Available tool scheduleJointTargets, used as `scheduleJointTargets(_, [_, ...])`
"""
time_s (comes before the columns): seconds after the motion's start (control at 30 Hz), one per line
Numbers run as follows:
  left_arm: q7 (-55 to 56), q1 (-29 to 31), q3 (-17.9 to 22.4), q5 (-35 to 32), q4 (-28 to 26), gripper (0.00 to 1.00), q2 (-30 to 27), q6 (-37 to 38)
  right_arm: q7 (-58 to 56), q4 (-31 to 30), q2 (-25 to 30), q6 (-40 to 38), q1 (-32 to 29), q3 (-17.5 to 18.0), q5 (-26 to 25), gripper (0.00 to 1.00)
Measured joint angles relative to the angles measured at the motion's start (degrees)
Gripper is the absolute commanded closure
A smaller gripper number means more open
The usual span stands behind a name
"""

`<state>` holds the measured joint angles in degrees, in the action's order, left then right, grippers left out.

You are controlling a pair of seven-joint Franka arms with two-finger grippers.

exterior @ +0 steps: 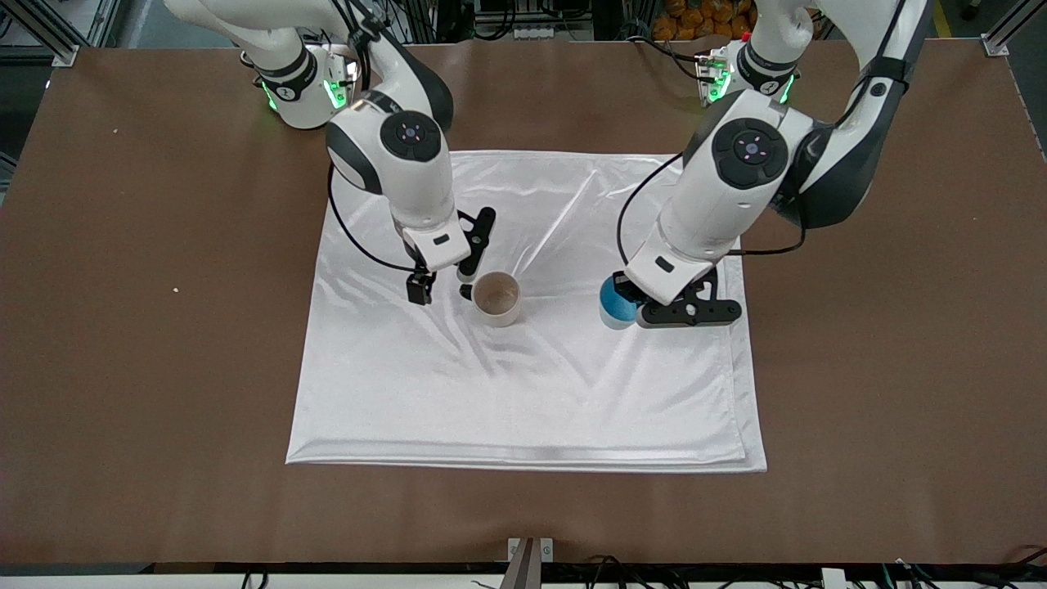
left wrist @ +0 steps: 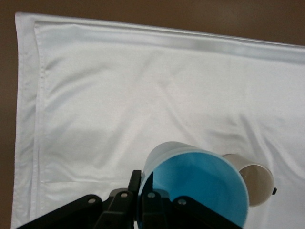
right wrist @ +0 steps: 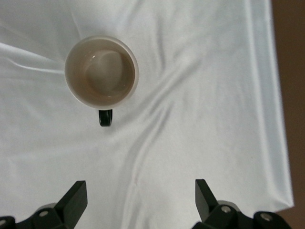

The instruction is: Place blue cup into white mug on cloth

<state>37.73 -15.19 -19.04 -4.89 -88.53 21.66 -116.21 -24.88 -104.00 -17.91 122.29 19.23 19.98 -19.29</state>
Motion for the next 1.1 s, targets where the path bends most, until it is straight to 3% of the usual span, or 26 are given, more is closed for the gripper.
scheduleJointTargets(0.43, [14.05,-8.35,0.27,-0.17,0.76,1.0,3.25,-0.93,0.7,-0.08,9.91,-5.8,-4.77,-0.43,0.07,0.0])
scheduleJointTargets(0.67, [21.11,-11.91,0.45,-4.07,3.46,1.0,6.78,-1.03,1.45,0.15,14.47,-9.64,-6.52,-0.53,1.57,0.0])
scheduleJointTargets(1.1, [26.95,-16.36,0.87,-7.17,4.92,1.0,12.0,-5.7,1.55,3.45,20.71,-21.19,-13.23,-1.26,4.92,0.0])
